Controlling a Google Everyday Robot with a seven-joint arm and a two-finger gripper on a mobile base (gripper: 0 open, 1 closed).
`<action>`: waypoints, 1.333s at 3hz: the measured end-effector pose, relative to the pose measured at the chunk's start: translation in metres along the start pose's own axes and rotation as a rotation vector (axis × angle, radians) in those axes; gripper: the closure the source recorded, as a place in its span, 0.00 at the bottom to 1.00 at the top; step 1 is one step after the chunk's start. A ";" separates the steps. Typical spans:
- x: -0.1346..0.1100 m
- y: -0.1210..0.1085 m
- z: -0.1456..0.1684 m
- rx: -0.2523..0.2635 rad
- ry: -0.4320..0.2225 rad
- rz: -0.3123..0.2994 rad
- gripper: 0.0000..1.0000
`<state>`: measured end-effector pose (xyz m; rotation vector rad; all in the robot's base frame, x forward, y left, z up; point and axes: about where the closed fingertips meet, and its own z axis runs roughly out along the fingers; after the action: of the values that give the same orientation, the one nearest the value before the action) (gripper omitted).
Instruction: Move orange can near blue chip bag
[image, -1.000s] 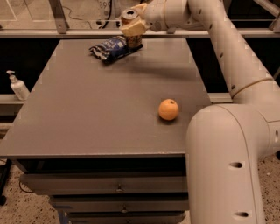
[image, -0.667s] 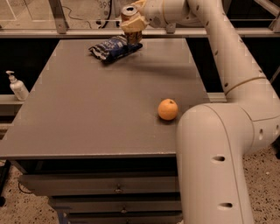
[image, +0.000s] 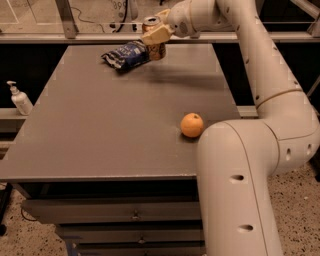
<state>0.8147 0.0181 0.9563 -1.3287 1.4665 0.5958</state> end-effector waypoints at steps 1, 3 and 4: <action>0.002 0.006 0.005 -0.036 -0.019 0.028 1.00; 0.012 0.011 0.019 -0.076 -0.030 0.079 0.83; 0.016 0.012 0.021 -0.083 -0.018 0.093 0.59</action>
Offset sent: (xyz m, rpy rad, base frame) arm 0.0256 0.0032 -0.0055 0.0783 0.0970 0.0585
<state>0.8133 0.0323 0.9314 -1.3208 1.5095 0.7339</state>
